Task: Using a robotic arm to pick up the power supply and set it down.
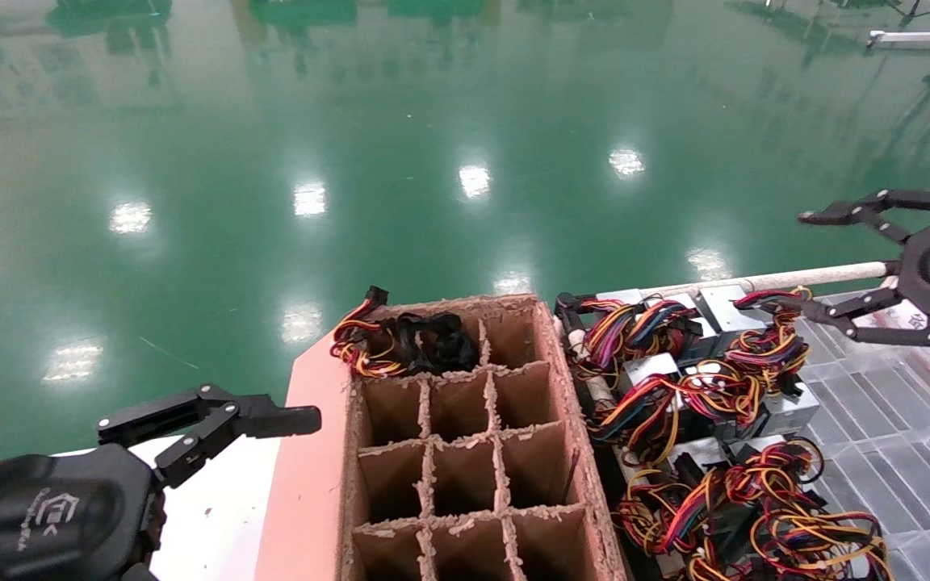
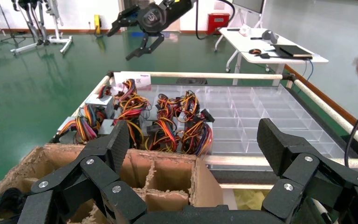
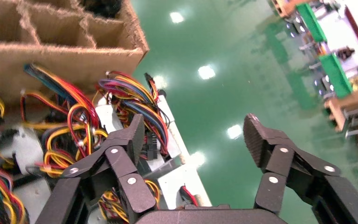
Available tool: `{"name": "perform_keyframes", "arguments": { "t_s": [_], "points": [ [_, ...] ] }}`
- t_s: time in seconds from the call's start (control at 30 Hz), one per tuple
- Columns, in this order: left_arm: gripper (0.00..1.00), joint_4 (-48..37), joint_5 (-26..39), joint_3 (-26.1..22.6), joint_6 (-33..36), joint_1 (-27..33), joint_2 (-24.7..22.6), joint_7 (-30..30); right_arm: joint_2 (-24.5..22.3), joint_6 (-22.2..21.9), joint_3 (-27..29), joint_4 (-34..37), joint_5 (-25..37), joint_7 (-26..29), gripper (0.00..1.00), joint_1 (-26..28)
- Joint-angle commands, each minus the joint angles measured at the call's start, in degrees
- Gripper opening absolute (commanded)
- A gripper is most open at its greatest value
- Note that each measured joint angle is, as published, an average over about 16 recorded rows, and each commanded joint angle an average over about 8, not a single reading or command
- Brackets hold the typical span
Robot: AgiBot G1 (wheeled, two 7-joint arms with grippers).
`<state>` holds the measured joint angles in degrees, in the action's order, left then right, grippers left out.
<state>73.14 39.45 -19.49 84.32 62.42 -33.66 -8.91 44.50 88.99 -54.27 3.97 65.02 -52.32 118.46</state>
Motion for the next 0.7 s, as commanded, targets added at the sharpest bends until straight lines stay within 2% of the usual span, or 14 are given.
{"name": "perform_keyframes", "arguments": {
  "t_s": [0.03,0.7],
  "points": [
    [1.00,0.0,0.0,0.0,0.0,0.0,0.0,0.0,-0.5,-0.6,1.2,-0.8,-1.1,1.1,1.00,-1.3],
    [1.00,0.0,0.0,0.0,0.0,0.0,0.0,0.0,-3.7,-1.5,14.4,-28.2,-9.0,23.2,1.00,-21.1]
  ]
}}
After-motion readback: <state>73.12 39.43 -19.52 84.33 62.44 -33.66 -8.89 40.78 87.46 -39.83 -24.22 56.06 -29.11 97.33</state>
